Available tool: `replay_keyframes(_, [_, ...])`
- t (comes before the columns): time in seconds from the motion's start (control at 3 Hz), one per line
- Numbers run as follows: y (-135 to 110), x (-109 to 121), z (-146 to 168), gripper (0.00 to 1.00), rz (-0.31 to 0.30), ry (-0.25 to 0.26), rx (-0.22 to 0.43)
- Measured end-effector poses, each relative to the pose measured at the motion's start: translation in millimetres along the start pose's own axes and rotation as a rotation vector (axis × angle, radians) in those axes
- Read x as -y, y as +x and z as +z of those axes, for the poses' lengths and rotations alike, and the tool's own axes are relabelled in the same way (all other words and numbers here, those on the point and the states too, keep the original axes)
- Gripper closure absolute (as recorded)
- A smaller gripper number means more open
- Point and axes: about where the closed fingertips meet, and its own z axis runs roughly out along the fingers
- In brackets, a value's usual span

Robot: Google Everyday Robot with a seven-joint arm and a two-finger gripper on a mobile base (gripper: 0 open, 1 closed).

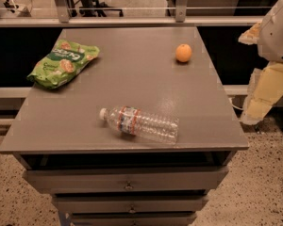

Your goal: Move orange near green rice chip bag

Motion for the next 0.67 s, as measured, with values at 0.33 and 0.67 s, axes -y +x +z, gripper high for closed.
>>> replay_keyframes(0.33, [-31.2, 26.0, 34.3, 0.00, -0.041, 0.008, 0.081])
replay_keyframes(0.67, [-69.0, 76.5, 74.2, 0.00, -0.050, 0.031, 0.222])
